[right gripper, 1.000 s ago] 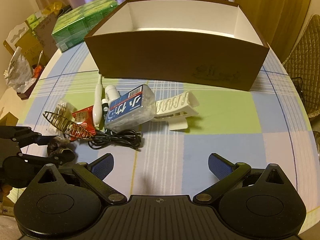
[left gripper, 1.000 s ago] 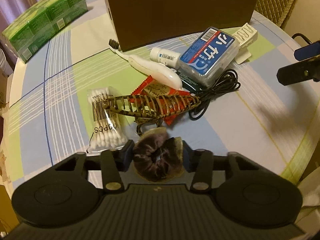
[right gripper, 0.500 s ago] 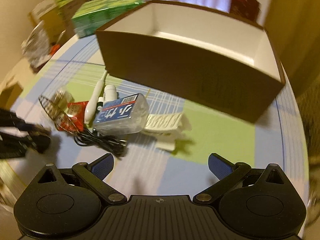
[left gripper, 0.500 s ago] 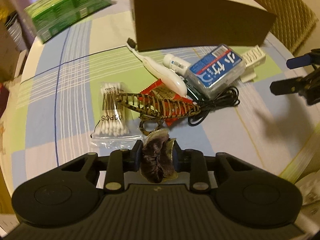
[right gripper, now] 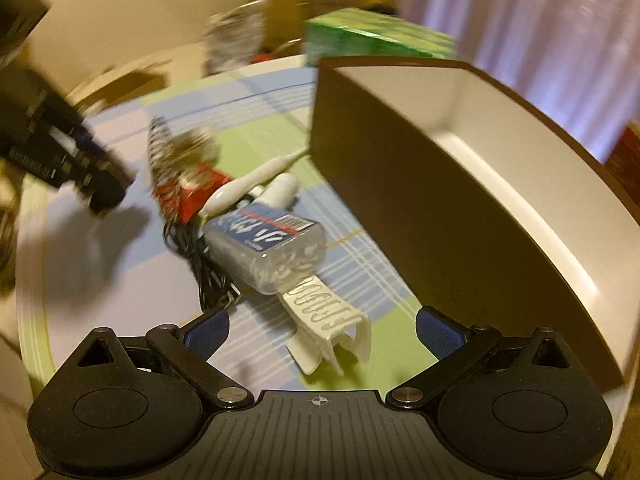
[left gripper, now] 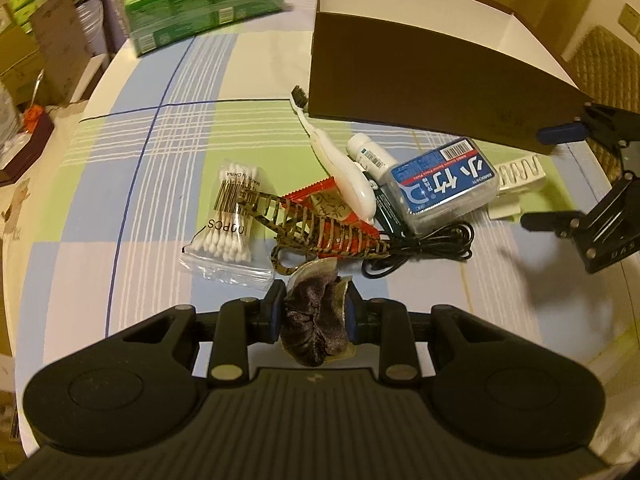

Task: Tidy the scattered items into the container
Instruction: 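Grasp the brown scrunchie with the left tool while the right tool grasps the white clip, then carry the scrunchie with the left tool and the clip with the right tool into the box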

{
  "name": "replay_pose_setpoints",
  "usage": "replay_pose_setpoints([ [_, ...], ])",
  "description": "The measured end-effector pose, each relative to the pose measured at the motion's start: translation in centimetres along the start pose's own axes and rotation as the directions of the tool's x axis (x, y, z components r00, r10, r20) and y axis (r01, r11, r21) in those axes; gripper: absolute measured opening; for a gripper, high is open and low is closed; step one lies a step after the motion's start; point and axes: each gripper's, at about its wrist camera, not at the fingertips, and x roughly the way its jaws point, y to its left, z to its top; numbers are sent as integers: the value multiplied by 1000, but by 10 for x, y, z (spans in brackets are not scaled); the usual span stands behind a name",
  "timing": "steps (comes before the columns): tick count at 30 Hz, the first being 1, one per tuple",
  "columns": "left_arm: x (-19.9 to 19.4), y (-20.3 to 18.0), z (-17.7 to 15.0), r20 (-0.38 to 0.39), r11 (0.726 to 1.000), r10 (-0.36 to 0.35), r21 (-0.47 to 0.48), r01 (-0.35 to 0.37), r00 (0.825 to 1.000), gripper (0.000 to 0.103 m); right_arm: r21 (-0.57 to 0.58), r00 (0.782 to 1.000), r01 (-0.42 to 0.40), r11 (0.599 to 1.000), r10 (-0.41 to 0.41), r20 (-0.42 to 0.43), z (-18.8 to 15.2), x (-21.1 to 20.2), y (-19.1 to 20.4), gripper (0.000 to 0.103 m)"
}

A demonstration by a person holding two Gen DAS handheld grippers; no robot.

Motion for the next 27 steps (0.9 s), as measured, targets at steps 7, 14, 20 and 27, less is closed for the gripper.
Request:
replay_pose_setpoints([
  [7,-3,-12,-2,10,997,43,-58,-42,999,25,-108,994,-103,989,98,-51,-1,32,-13,68],
  [14,-5,-21,-3,3,995,65,-80,-65,998,25,-78,988,-142,987,136,-78,-7,31,-15,30],
  [20,-5,-32,1,6,997,44,-62,-44,999,25,34,992,-106,994,108,-61,-21,1,-12,30],
  [27,-12,-52,13,34,1000,-7,-6,7,999,25,166,998,-60,984,60,3,-24,-34,-10,30],
])
